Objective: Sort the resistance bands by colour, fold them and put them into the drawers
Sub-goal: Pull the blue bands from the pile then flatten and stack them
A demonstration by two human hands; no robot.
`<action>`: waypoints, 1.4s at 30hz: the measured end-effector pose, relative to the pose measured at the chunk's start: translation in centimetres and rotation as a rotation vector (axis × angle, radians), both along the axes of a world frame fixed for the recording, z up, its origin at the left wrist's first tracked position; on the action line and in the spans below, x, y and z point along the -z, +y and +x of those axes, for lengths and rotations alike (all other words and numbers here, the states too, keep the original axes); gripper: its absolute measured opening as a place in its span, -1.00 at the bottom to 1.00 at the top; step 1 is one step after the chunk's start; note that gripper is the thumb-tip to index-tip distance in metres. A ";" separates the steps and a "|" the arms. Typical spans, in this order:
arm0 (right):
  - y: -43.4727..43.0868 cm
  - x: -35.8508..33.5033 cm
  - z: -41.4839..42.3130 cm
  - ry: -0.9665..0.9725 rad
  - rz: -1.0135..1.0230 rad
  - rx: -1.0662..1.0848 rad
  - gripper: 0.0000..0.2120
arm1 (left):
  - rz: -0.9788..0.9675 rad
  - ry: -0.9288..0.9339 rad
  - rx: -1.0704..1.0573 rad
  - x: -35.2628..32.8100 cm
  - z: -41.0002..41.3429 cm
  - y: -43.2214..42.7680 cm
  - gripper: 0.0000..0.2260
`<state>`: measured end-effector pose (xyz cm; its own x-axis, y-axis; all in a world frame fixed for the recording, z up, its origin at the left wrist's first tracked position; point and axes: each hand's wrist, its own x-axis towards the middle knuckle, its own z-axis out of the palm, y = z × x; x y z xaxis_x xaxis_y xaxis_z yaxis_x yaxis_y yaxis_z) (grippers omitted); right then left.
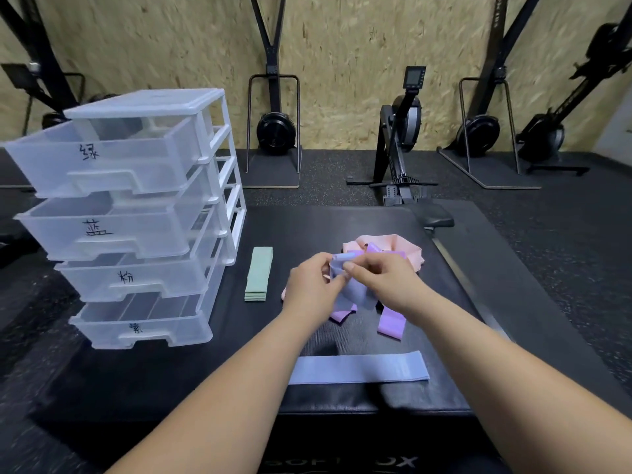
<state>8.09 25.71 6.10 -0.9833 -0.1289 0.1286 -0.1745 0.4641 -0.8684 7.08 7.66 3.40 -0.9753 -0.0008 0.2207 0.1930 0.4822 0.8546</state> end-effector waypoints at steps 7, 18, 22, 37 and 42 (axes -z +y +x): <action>0.3 1.3 0.9 0.068 0.211 -0.028 -0.76 | 0.319 -0.178 0.023 0.2 0.4 -2.4 -0.81; 1.7 0.7 0.4 0.071 0.016 0.160 -0.79 | 0.202 -0.288 0.150 1.4 0.8 -4.7 -0.64; 2.2 0.3 0.3 0.106 -0.055 0.229 -0.72 | 0.044 -0.262 0.107 1.6 0.4 -5.2 -0.85; -1.5 0.6 0.9 0.160 0.112 0.120 -0.66 | -0.022 -0.006 0.155 -1.3 0.8 -3.0 -0.98; -1.1 2.2 0.5 0.042 0.062 0.108 -0.93 | 0.036 -0.082 0.135 -0.5 0.5 -4.2 -0.97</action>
<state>8.58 24.60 3.88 -0.9857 -0.0313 0.1655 -0.1564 0.5345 -0.8306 7.60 3.45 3.92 -0.9818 0.1254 0.1426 0.1831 0.4253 0.8863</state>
